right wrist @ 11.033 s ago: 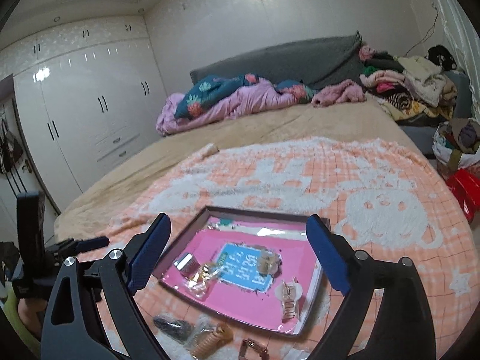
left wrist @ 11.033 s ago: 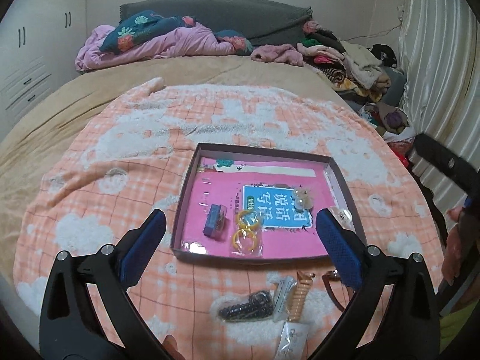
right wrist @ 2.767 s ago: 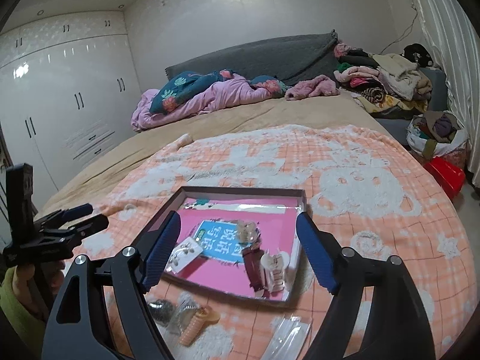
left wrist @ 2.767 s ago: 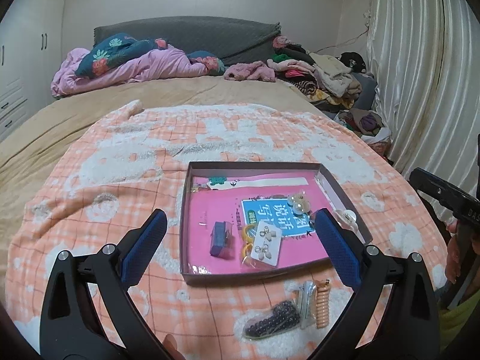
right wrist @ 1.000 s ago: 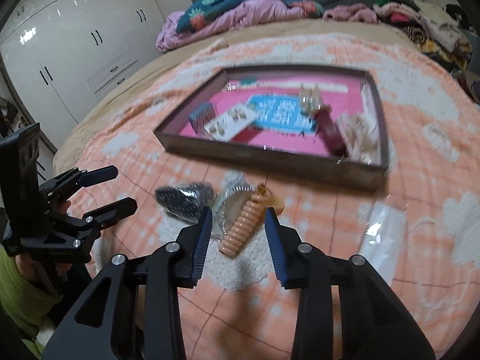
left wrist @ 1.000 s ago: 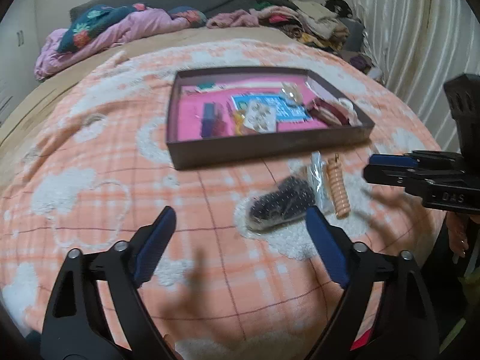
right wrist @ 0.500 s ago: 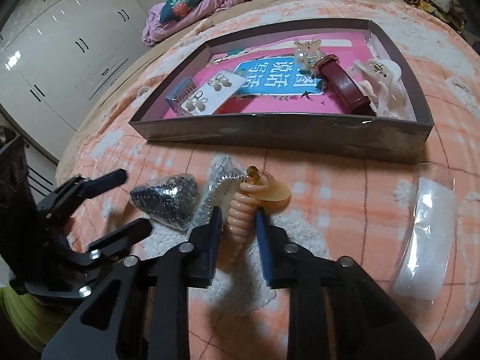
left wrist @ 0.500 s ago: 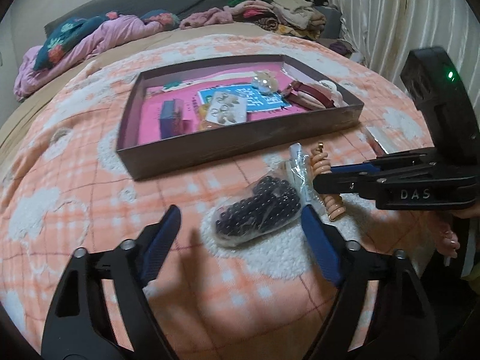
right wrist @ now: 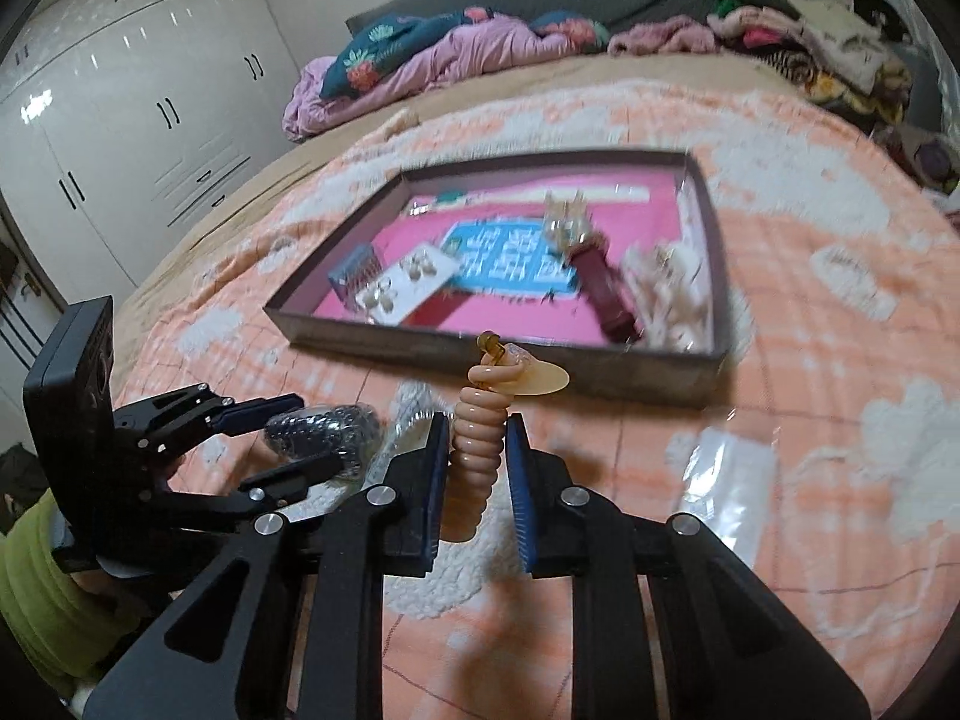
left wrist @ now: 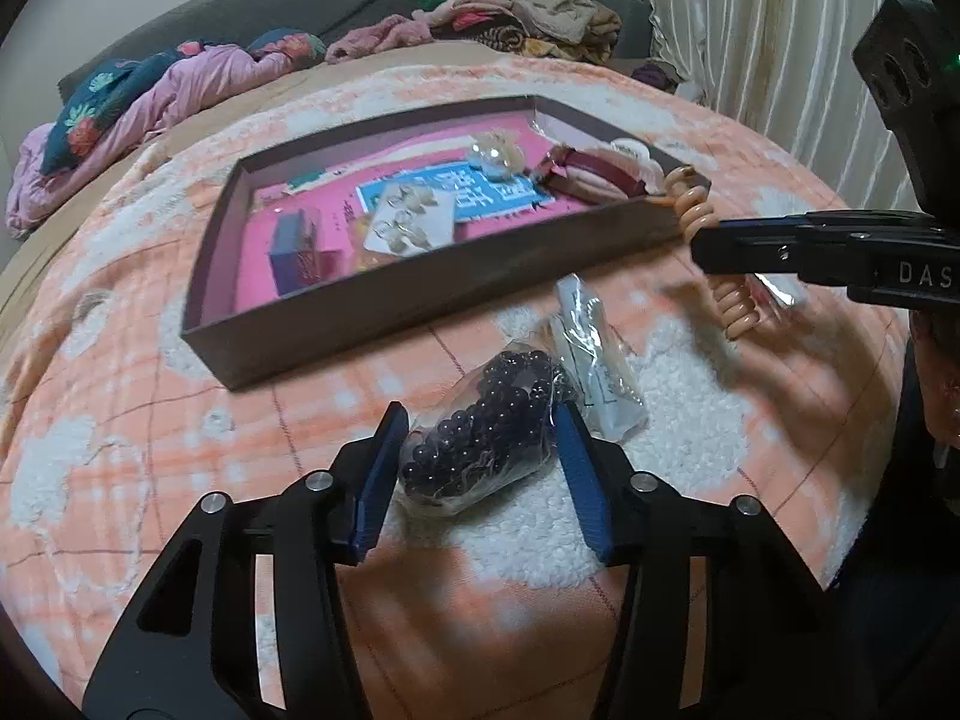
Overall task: Organize jewelry
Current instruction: 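Grasp the peach coiled hair tie with right tool while left grasps the black bead bag, then lower the bead bag into the box with left tool while right lowers the coiled tie there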
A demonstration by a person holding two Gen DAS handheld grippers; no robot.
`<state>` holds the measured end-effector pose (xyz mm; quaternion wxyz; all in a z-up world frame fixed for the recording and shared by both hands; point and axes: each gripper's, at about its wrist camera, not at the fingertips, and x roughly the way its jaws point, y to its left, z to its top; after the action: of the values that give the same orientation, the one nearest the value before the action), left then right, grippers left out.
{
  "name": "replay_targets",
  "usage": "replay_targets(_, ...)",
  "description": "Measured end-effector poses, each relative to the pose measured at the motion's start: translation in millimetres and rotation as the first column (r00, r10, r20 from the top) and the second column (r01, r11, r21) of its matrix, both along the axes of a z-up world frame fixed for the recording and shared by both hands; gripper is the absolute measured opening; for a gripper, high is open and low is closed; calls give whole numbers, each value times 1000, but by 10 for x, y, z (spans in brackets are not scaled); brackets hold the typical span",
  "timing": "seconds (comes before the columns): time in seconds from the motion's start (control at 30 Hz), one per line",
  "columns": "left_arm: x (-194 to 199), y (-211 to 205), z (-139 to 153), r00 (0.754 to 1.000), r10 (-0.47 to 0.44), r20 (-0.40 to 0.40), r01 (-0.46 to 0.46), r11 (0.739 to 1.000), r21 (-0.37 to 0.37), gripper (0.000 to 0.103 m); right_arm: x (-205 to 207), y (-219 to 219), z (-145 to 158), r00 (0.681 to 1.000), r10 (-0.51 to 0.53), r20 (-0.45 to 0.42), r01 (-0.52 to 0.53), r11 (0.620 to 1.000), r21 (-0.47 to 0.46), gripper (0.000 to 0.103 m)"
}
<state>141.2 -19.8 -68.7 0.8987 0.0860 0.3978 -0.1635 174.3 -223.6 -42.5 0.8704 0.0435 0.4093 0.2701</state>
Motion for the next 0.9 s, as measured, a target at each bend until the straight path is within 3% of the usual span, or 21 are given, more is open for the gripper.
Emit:
replay_targets(0.3, -116, 265, 393, 994, 89, 66, -85, 994, -68, 38, -82, 57, 217, 997, 11, 82, -9, 1000, -16, 18)
replay_targets(0.67, -139, 472, 658, 976, 189, 105, -179, 979, -94, 37, -181, 192, 450, 984, 57, 170, -51, 998, -42, 18)
replay_targets(0.7, -145, 483, 673, 975, 194, 107, -184, 978, -97, 22, -180, 198, 464, 983, 59, 174, -52, 998, -42, 18)
replay_targets(0.73, -145, 505, 696, 974, 196, 112, -185, 978, -100, 18, -174, 204, 481, 982, 59, 179, -52, 998, -43, 18)
replay_targets(0.9, -89, 519, 758, 973, 209, 103, -196, 974, -117, 13, -151, 224, 562, 977, 59, 203, -53, 998, -36, 18)
